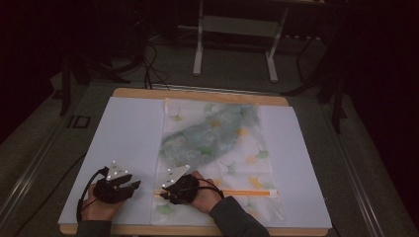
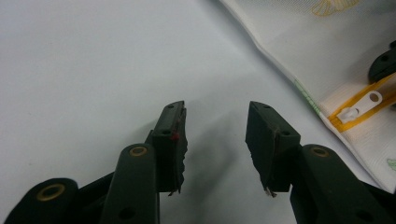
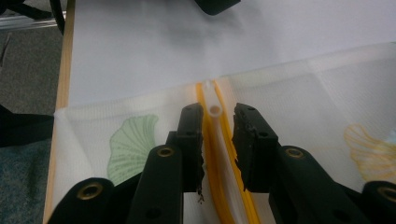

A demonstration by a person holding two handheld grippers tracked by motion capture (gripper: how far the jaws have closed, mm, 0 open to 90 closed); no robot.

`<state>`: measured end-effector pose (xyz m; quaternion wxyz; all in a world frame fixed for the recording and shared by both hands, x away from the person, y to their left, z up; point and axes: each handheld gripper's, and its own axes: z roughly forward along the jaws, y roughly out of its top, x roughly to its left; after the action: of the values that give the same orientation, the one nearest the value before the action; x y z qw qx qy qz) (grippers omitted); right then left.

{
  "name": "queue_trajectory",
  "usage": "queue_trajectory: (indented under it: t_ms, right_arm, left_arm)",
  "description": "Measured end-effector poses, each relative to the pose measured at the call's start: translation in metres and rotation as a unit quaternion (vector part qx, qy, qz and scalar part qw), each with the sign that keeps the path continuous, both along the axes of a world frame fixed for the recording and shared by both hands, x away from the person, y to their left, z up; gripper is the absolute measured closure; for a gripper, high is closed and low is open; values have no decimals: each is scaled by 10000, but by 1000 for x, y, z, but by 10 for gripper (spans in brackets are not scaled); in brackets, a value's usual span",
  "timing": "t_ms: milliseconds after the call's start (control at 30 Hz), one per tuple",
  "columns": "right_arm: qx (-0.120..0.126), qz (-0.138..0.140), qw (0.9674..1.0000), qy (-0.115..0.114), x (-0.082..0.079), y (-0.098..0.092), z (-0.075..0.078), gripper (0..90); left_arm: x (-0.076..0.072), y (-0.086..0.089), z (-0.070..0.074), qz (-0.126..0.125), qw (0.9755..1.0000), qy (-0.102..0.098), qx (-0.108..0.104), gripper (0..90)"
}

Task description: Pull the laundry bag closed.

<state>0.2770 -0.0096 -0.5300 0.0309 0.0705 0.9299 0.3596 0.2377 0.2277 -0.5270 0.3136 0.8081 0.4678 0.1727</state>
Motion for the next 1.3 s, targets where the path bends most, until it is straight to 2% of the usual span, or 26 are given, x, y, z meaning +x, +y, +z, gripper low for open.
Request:
queue_trajectory:
  t_ms: [200,633,767,1000,1300]
  right_arm:
    - [-50,93,9999,21,2,8,-5,741]
    - [-188,197,9996,12,3,15,-2,833]
    - [-184,177,9997,-15,2,15,0,838]
    - [-140,159,9997,-84,1,12,2,839]
    - [-136,131,9998,-81,0,9,3,840]
  left_arm:
    - [0,-1,0,-15,10000,13,0,577]
    - [0,-3,-1,-55,9999,122,47,608]
    - [0,-4,-1,-64,9998,170,92,624]
    - [-4,-4,0,-66,9997,216,26,625]
    - [-9,-13,2,-134,9994,314,85,621]
